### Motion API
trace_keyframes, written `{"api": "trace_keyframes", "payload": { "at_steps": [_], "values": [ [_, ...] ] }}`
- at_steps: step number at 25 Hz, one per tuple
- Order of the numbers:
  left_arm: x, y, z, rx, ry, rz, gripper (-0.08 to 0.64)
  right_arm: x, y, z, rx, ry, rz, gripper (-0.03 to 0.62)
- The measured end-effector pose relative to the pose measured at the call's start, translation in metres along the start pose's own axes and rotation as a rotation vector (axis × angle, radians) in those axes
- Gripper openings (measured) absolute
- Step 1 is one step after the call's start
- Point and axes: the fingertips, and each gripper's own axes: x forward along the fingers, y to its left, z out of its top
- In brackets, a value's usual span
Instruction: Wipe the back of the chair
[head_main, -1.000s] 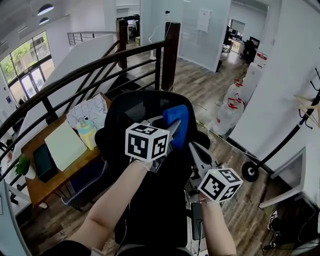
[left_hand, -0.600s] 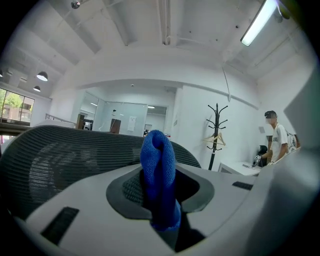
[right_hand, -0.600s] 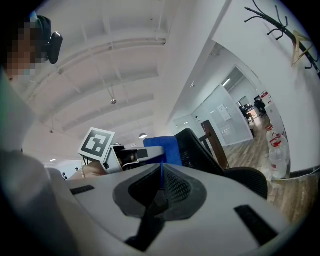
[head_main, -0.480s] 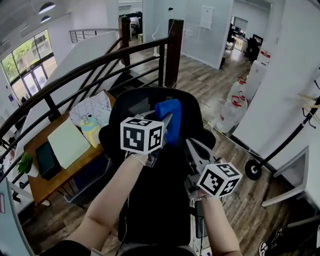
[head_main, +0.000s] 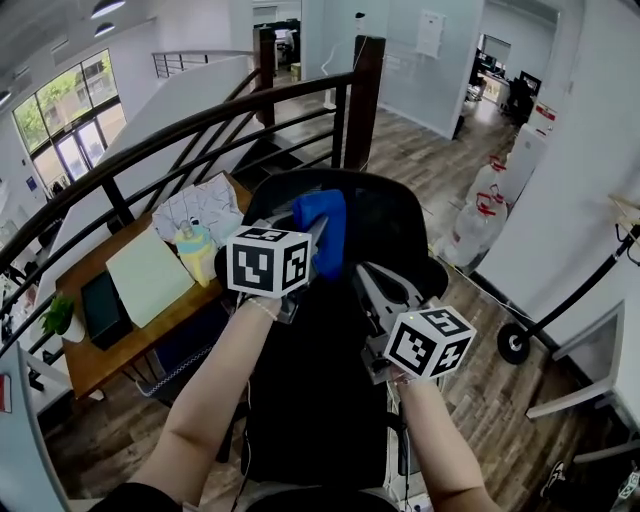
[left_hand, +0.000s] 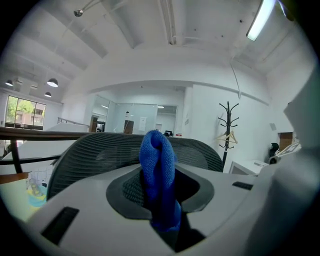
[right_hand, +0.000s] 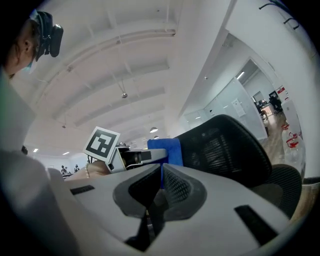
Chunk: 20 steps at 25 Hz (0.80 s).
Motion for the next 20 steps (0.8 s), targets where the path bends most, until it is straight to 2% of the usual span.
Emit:
{"api": "trace_keyframes", "payload": {
  "at_steps": [12, 20],
  "values": [
    [-0.043, 0.049, -0.005, -0.031, -0.031, 0.087, 0.103, 0.042, 0.031, -0.020, -0.013, 0.068, 0.067, 0.032],
    [-0.078, 0.076, -0.007, -0.035, -0.056, 0.146, 0.103, 0.076, 0.054, -0.016, -0.023, 0.061, 0.108, 0.032]
  ]
}}
